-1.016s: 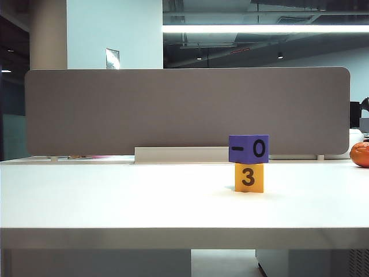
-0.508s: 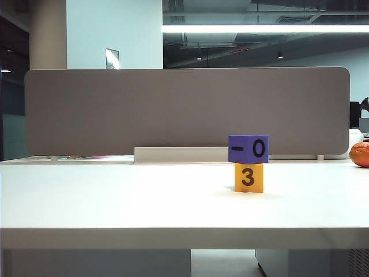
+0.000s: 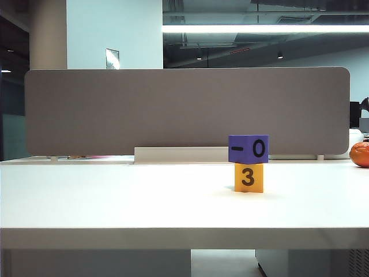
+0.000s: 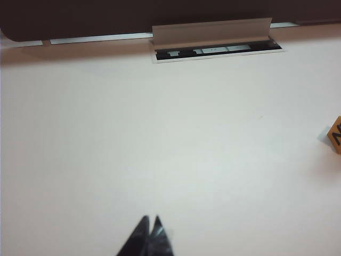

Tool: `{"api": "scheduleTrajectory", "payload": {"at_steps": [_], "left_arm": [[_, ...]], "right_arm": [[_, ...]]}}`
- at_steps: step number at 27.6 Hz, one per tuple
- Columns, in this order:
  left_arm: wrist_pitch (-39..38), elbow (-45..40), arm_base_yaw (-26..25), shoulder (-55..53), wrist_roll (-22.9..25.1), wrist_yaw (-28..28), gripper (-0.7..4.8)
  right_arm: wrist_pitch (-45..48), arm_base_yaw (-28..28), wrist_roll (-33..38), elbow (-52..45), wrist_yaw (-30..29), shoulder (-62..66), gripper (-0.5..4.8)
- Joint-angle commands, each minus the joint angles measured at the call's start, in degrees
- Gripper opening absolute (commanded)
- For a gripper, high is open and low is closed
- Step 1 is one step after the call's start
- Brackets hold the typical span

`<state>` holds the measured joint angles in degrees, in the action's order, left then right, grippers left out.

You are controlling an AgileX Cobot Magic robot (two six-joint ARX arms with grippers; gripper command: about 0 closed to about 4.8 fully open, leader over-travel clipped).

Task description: Stack one letter block on top of another letter block.

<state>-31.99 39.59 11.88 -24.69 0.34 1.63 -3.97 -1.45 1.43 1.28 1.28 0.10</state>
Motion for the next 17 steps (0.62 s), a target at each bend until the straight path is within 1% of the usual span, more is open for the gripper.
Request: {"api": "scheduleTrajectory", "payload": {"at_steps": [1,3,5,8,9,12,15,17], "left_arm": [[1.4,0.1,0.1,-0.2,3.8,2.1,-0.06],[2.3,-0.3,0.1,-0.2,4.3,3.5,-0.06],[4.8,-1.6,-0.3,0.5,4.1,4.6,-0.06],[12.9,-5.2,-2.1,0.6,4.0,4.4,-0.06],[16.4,-7.0,-3.3,0.8,3.4,3.9,-0.06],[23.4,-11.5,-6.5,1.0,1.7,0.7,-0.06],[28.0,-15.5,-10.3,1.1,0.7,-2.4,-0.06],[29.8,-17.8,-12.6,1.3,-0.1,-4.4,-0.06]], "right_arm": [[0.8,0.0,-0.2,0.3,0.1,-0.1,-0.05],[0.8,0.0,-0.2,0.3,0.1,-0.1,-0.05],[0.8,0.0,-0.2,0.3,0.1,-0.1,-0.05],[0.7,0.0,-0.2,0.3,0.1,-0.1,-0.05],[0.8,0.0,-0.2,0.3,0.1,-0.1,-0.05],[0.7,0.0,-0.2,0.3,0.1,-0.1,-0.05],[0.7,0.0,-0.2,0.3,0.1,-0.1,-0.05],[0.8,0.0,-0.2,0.3,0.1,-0.1,-0.05]]}}
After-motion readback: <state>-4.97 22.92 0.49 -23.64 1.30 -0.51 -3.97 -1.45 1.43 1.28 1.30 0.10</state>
